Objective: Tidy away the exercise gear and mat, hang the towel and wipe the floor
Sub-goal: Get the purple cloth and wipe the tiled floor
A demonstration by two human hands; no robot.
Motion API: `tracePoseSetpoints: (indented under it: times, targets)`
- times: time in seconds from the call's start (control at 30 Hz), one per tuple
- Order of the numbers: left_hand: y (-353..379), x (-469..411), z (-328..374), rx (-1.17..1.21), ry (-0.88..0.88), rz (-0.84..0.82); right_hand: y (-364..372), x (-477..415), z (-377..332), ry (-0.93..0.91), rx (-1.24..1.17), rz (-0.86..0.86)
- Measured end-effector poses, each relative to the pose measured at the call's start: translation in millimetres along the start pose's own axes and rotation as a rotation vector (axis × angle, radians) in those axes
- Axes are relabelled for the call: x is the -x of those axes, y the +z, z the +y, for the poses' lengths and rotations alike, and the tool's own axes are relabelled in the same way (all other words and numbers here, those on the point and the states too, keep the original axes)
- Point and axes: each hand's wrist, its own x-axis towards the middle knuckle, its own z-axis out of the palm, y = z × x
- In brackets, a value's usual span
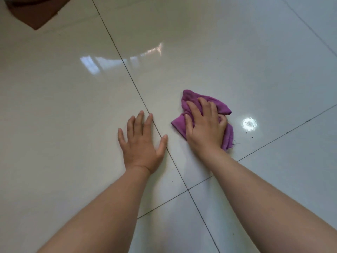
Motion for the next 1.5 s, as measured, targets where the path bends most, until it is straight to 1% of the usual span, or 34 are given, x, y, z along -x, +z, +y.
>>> tracePoseSetpoints:
  times: [0.13,0.2,0.27,0.37,0.43,0.47,0.53,0.57,0.63,0.7,0.8,0.9,0.97,1.1,1.17,1.2,1.23,1.3,1.33,1.37,1.43,1.5]
  targets:
    - [0,1,0,0.007,0.020,0.008,-6,36,11,-0.247,0.000,-0.028]
    - [0,2,-1,0.017,0.026,-0.003,-10,58,22,-0.263,-0.017,-0.041]
    - [-1,3,-2,0.018,0.034,-0.009,-13,71,27,-0.215,-0.030,-0.047]
    - [-7,4,-7,0.068,0.070,-0.043,-13,73,24,-0.145,-0.043,-0.011]
    - [-14,9,-14,0.122,0.137,-0.077,-9,71,14,-0.032,-0.053,0.029]
    - [-19,14,-20,0.139,0.158,-0.068,-7,69,8,0.037,-0.057,0.048]
    - [-25,29,-36,0.128,0.127,-0.015,-3,64,-9,0.147,-0.052,0.054]
    - [-25,36,-46,0.094,0.081,0.001,-1,60,-19,0.166,-0.044,0.044]
    - [-22,47,-65,0.017,-0.028,-0.015,5,54,-45,0.123,-0.044,0.006]
    - [-17,53,-76,-0.019,-0.085,-0.027,13,54,-70,-0.038,-0.046,-0.044]
    - [-16,52,-76,0.012,-0.083,0.028,19,60,-82,-0.290,-0.052,-0.064]
    - [-16,51,-77,0.038,-0.080,0.058,14,58,-59,-0.436,-0.053,-0.039]
    - [-16,50,-78,0.039,-0.077,0.064,11,47,-47,-0.423,-0.062,-0.043]
    - [-16,51,-76,0.047,-0.084,0.052,12,24,-56,-0.220,-0.052,-0.050]
    - [-16,50,-76,0.041,-0.082,0.051,13,22,-63,-0.159,-0.035,-0.042]
    - [-16,51,-76,0.040,-0.081,0.053,14,24,-64,-0.170,-0.030,-0.044]
    - [-16,51,-76,0.039,-0.080,0.057,13,30,-63,-0.221,-0.031,-0.048]
    - [-16,51,-75,0.033,-0.074,0.059,9,45,-51,-0.394,-0.047,-0.048]
    - [-17,51,-75,0.026,-0.071,0.057,6,52,-42,-0.458,-0.060,-0.045]
    - [-17,52,-74,0.017,-0.068,0.054,3,56,-31,-0.484,-0.075,-0.039]
    - [-19,53,-72,-0.006,-0.066,0.040,-2,60,-13,-0.438,-0.091,-0.016]
    - [-21,53,-69,-0.049,-0.063,0.013,-4,62,0,-0.325,-0.086,0.015]
